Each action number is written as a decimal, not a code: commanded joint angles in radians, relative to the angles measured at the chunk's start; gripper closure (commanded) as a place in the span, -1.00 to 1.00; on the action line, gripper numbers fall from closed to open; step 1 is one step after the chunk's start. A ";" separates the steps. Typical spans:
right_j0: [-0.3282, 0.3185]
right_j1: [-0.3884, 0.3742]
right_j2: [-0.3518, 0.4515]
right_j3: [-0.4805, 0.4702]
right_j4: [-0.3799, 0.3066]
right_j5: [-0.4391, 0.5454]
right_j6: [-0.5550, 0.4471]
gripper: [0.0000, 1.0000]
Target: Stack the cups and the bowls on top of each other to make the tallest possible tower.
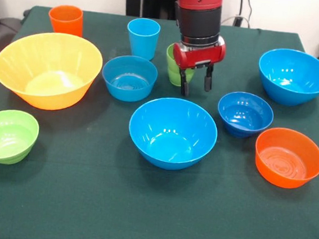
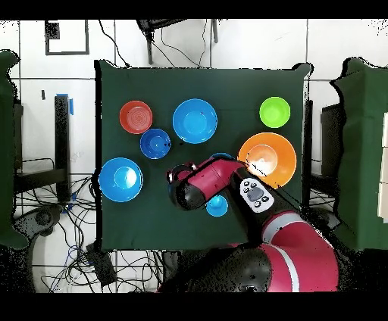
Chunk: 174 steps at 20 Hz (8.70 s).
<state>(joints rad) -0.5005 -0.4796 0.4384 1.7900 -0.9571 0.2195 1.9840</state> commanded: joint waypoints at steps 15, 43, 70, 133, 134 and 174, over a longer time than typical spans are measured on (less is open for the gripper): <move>0.027 0.024 -0.042 -0.095 0.029 0.065 0.018 -1.00; 0.033 -0.020 0.126 -0.351 0.225 0.473 -0.209 -1.00; 0.039 0.010 0.040 -0.200 0.164 0.292 -0.009 -1.00; 0.177 -0.153 -0.220 0.178 0.294 0.098 -0.017 -1.00; 0.178 -0.154 -0.218 0.178 0.294 0.102 -0.018 -1.00; 0.170 -0.218 -0.183 0.185 0.312 0.085 -0.019 1.00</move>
<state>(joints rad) -0.3171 -0.7051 0.1441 1.9475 -0.6672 0.2324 1.9840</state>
